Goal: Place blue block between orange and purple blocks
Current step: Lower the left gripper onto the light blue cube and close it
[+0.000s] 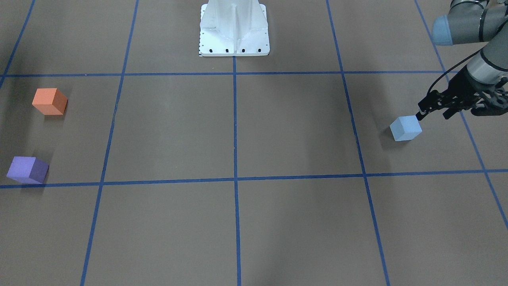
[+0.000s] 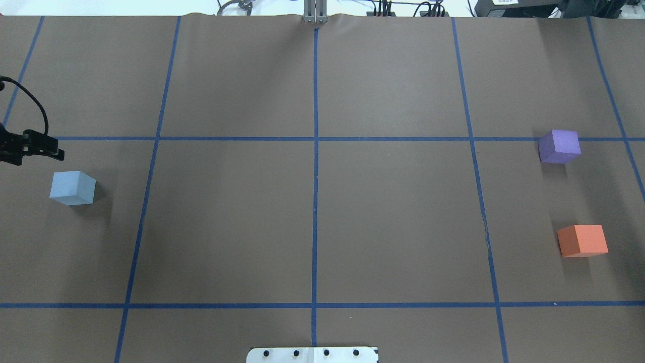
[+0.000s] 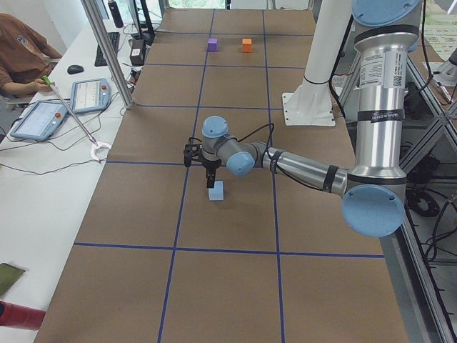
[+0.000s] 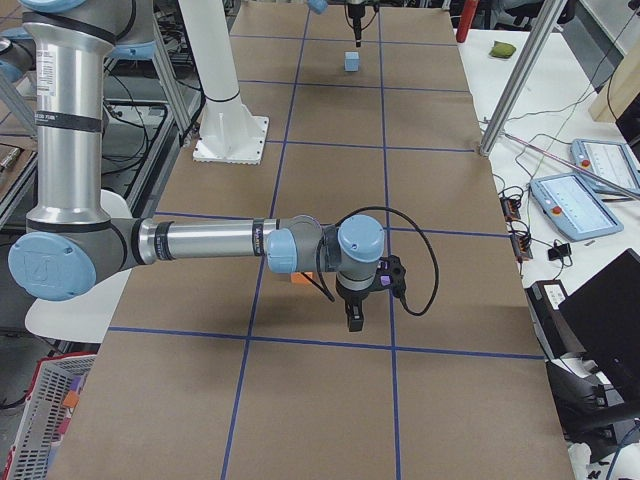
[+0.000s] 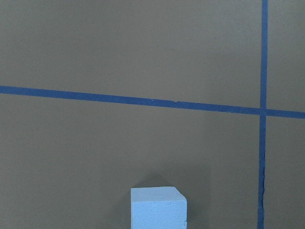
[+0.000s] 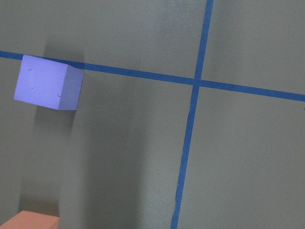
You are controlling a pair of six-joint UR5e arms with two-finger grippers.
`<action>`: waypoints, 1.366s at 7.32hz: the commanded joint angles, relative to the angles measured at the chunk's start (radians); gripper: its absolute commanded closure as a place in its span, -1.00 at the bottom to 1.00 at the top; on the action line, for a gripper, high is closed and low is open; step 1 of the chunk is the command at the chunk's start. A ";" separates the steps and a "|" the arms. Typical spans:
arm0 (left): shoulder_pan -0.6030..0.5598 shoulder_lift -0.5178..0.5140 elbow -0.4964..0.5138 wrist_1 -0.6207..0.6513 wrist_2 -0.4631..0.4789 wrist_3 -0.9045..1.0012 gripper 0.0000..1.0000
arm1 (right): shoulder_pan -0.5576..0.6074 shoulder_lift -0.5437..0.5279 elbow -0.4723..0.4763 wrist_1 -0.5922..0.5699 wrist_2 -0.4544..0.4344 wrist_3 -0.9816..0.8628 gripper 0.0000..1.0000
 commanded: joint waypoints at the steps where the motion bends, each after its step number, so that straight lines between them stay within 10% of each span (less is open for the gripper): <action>1: 0.071 0.006 0.009 -0.005 0.079 -0.005 -1.00 | 0.000 0.000 0.000 0.000 0.000 0.000 -1.00; 9: 0.147 -0.008 0.107 -0.007 0.101 0.003 -0.98 | 0.000 -0.003 -0.006 0.000 0.000 -0.002 -1.00; 10: 0.147 -0.017 0.108 -0.005 0.101 -0.002 -0.45 | 0.000 -0.002 -0.005 0.000 0.000 -0.002 -1.00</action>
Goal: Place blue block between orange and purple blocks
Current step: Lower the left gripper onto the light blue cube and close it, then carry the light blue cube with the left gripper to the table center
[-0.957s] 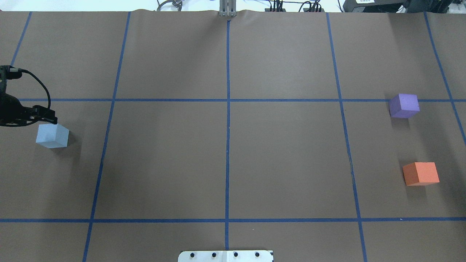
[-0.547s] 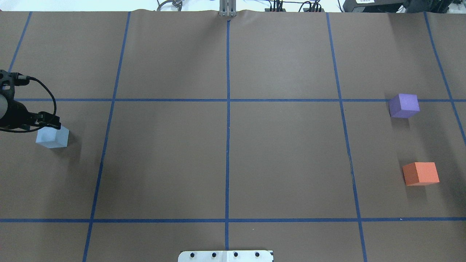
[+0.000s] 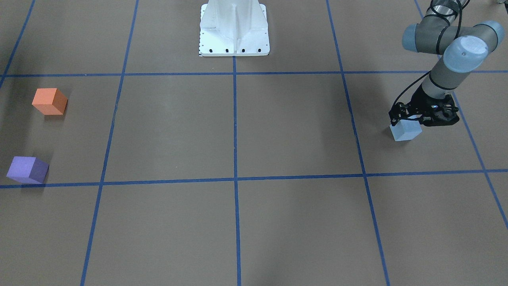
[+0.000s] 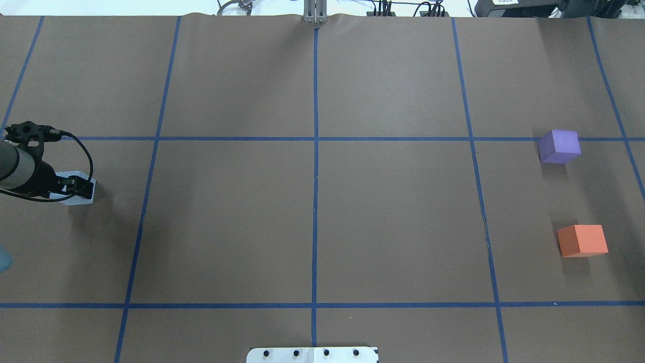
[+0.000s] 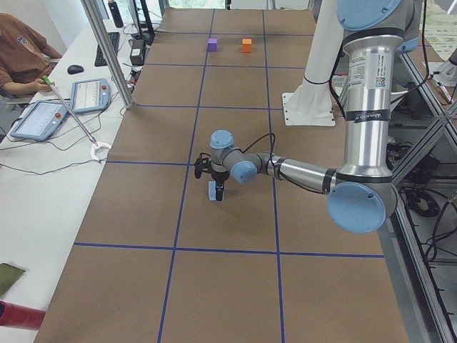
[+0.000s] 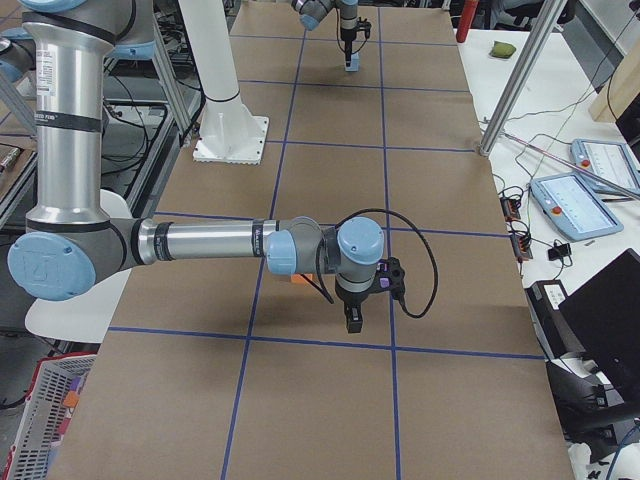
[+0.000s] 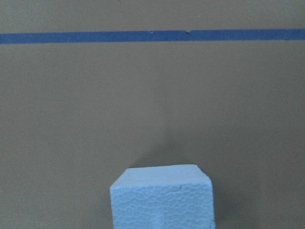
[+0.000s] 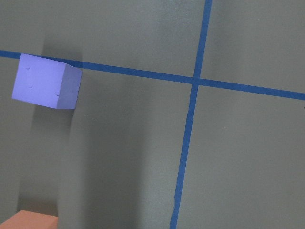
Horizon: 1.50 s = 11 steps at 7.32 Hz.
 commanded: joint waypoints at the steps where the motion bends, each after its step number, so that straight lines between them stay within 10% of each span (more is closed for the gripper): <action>1: 0.003 -0.008 0.001 0.000 0.000 -0.008 0.49 | 0.000 0.001 0.001 0.000 0.000 0.000 -1.00; 2: 0.002 -0.008 -0.013 0.002 -0.006 -0.010 0.99 | 0.000 0.002 0.001 0.000 0.002 0.001 -1.00; 5: 0.000 -0.039 -0.197 0.177 -0.009 -0.010 1.00 | 0.000 0.005 0.003 0.000 0.002 0.001 -1.00; 7: 0.002 -0.264 -0.284 0.467 -0.013 -0.075 1.00 | -0.002 0.005 0.006 0.000 0.000 -0.005 -1.00; 11: 0.280 -0.753 -0.026 0.490 0.072 -0.454 1.00 | -0.006 0.025 0.000 0.000 0.000 0.001 -1.00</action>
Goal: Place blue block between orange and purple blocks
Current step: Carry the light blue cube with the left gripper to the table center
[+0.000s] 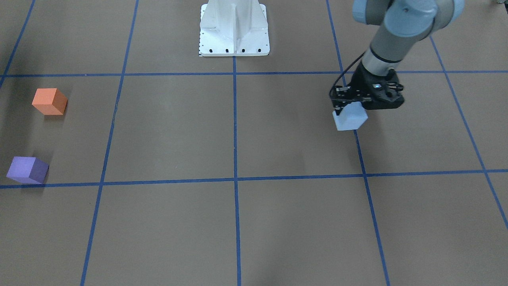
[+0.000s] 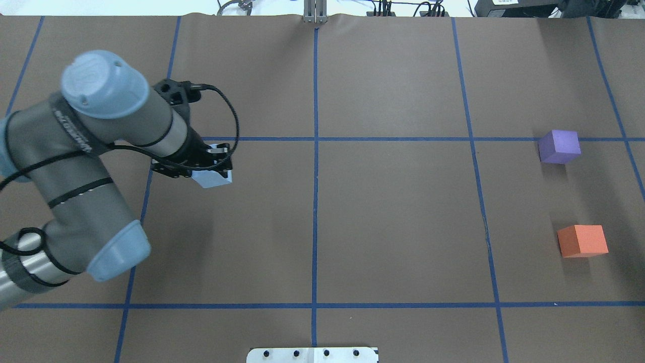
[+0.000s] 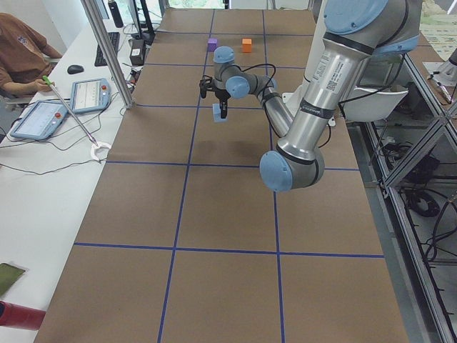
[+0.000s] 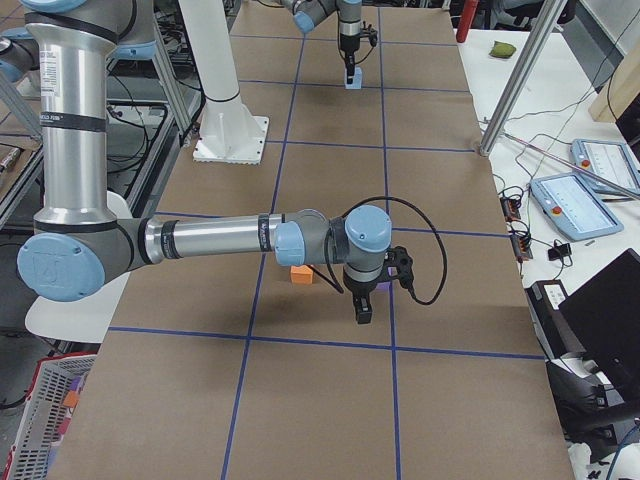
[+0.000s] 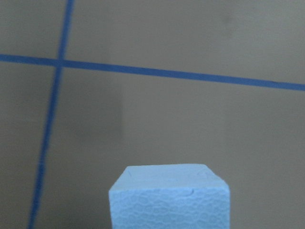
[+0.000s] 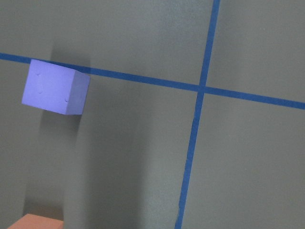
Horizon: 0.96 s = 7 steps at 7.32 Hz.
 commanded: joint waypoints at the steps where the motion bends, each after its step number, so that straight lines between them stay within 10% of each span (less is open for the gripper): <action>1: 0.092 -0.284 0.267 0.001 0.076 -0.075 1.00 | 0.000 -0.011 -0.008 0.004 0.002 -0.002 -1.00; 3: 0.094 -0.433 0.502 -0.030 0.109 -0.063 1.00 | 0.000 -0.008 -0.012 0.004 0.011 0.004 -1.00; 6: 0.138 -0.427 0.572 -0.067 0.167 -0.023 1.00 | -0.002 0.006 -0.002 0.004 0.019 0.015 -1.00; 7: 0.144 -0.426 0.581 -0.080 0.172 -0.024 0.55 | 0.000 0.044 0.023 -0.009 0.048 0.060 -1.00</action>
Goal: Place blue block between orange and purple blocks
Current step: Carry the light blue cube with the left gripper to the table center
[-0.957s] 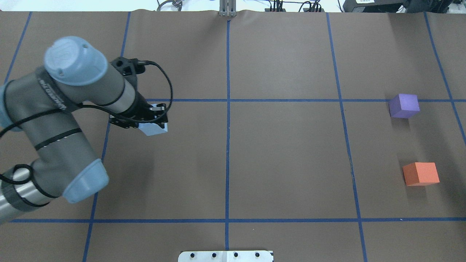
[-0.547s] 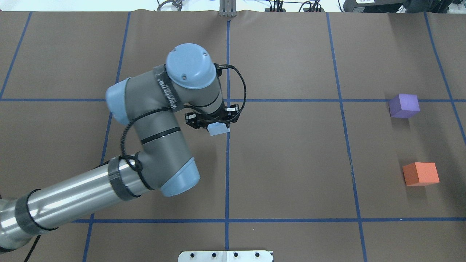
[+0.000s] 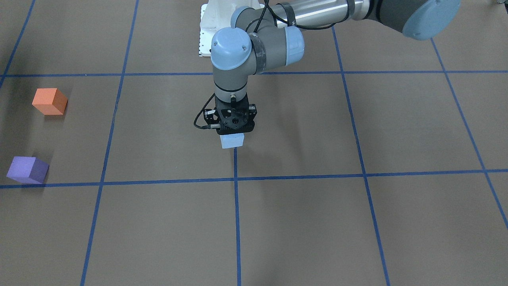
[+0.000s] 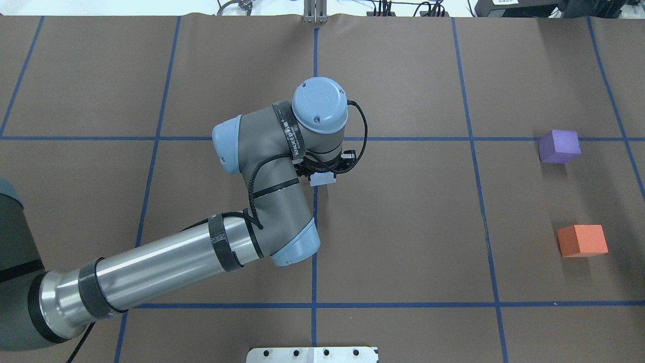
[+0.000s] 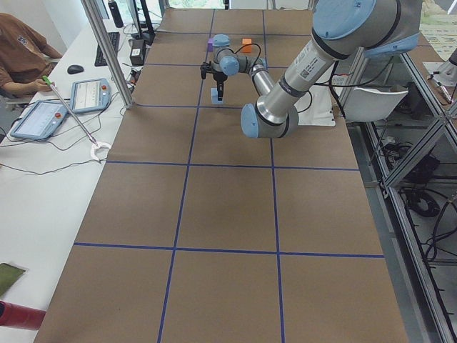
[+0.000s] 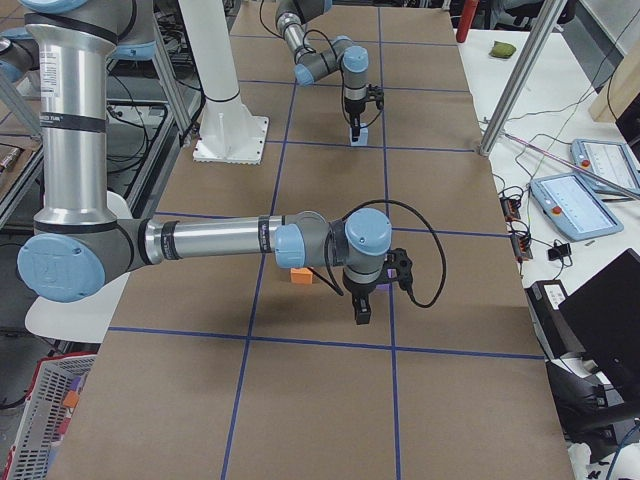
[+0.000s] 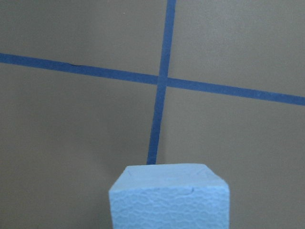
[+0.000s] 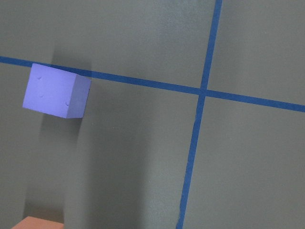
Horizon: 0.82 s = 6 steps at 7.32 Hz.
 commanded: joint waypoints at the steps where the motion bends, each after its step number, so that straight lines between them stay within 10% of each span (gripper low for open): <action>1: 0.013 0.002 0.027 -0.029 0.015 0.004 -0.49 | -0.002 0.066 0.074 -0.040 0.031 0.116 -0.99; 6: -0.051 0.016 -0.017 -0.033 -0.039 0.049 -1.00 | -0.099 0.471 0.336 -0.634 0.025 0.355 -1.00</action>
